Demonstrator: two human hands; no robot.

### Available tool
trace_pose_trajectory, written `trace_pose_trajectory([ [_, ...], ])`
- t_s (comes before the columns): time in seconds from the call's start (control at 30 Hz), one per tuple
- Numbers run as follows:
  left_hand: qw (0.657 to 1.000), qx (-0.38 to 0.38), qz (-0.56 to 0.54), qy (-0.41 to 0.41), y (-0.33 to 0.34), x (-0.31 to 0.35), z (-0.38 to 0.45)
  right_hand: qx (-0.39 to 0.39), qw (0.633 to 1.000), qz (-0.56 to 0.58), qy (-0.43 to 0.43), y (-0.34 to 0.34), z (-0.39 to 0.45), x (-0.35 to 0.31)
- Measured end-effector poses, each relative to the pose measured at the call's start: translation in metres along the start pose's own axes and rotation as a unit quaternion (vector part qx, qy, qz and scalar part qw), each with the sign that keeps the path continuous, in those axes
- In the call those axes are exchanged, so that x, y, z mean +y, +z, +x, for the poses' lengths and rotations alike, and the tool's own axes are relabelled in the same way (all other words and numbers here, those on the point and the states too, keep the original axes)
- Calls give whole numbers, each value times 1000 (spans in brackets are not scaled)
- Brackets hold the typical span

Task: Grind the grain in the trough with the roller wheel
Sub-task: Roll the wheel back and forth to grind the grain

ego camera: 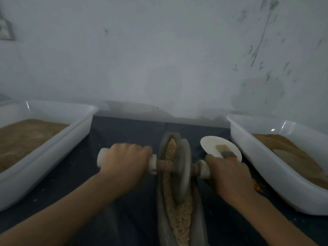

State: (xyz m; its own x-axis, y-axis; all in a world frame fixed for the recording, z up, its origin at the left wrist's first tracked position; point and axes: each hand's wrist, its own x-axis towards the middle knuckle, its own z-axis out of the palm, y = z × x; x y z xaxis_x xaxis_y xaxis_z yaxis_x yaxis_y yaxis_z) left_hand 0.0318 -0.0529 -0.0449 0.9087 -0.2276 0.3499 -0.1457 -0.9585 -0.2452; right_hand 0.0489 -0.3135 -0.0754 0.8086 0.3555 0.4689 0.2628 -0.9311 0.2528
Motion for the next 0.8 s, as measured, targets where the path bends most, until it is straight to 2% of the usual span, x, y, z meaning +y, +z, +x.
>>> trace_pose_trajectory([
  [0.17, 999, -18, -8, -33, 16, -4, 59, -40, 997, 15, 63, 23, 61, 8],
  [0.3, 999, -24, -34, -31, 17, -5, 40, -55, 997, -7, 53, 5, 48, 0],
  [0.5, 997, -41, -65, 15, -7, -4, -50, 53, 998, 5, -38, -53, -33, -15],
  [0.6, 999, -25, -41, 26, -13, -5, -60, -24, 999, 9, -34, -61, -40, -16],
  [0.67, 999, -18, -35, 20, -9, -3, -46, -75, 997, -28, -10, -49, -32, -14],
  [0.8, 999, -9, -34, -9, 16, -5, 11, -41, 998, -31, 20, -11, 10, -5],
])
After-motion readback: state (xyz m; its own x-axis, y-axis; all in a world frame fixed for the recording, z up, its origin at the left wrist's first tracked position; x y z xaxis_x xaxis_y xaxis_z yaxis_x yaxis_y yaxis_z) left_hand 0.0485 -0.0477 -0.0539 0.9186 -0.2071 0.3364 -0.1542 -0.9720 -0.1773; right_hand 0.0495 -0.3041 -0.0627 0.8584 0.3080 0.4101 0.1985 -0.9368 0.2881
